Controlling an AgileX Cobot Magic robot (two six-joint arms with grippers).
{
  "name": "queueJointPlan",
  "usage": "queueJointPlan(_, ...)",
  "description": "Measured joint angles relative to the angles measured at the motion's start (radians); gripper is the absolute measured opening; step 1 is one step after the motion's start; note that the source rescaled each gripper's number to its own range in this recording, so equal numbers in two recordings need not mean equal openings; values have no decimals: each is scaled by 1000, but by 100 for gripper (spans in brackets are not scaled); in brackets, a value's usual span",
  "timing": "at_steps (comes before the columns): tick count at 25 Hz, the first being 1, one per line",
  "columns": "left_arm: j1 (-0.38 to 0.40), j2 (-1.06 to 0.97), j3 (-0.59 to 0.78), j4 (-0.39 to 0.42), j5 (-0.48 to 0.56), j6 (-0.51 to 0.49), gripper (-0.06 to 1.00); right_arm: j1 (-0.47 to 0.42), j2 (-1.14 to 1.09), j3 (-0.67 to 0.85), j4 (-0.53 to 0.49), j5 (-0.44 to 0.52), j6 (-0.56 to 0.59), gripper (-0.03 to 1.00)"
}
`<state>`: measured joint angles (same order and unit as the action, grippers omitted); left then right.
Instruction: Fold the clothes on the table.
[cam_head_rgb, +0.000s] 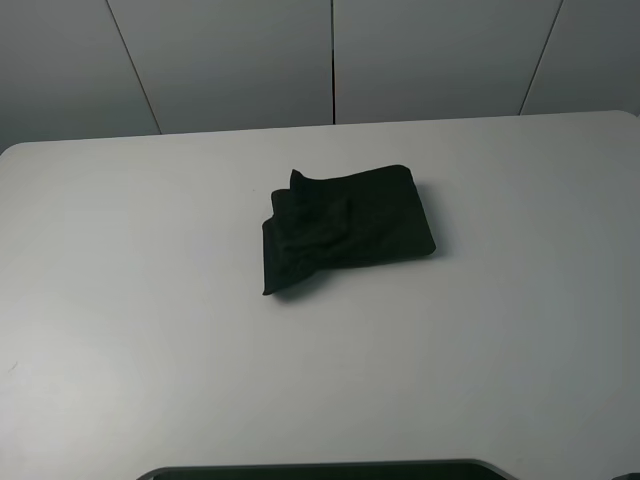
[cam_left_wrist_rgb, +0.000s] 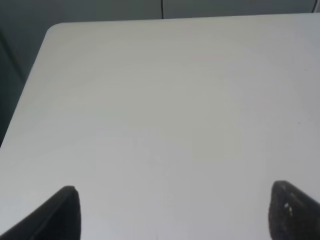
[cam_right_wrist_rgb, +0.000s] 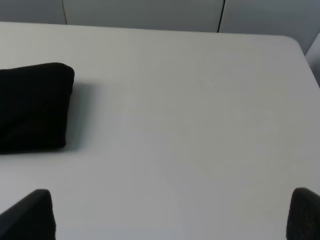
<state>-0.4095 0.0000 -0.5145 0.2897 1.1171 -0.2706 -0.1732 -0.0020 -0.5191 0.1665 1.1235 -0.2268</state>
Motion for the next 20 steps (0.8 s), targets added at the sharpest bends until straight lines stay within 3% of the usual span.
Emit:
queueJointPlan(6,0,0,2,1,-6,-3,97,50,0,5,-6,-17,0,100)
queueJointPlan(15,0,0,2,-47,-6,-38,96,53,0,5,-10,-17,-2,100)
queueJointPlan(20,0,0,2,-81,-6,-21,79,53,0,5,-10,-17,-4,100)
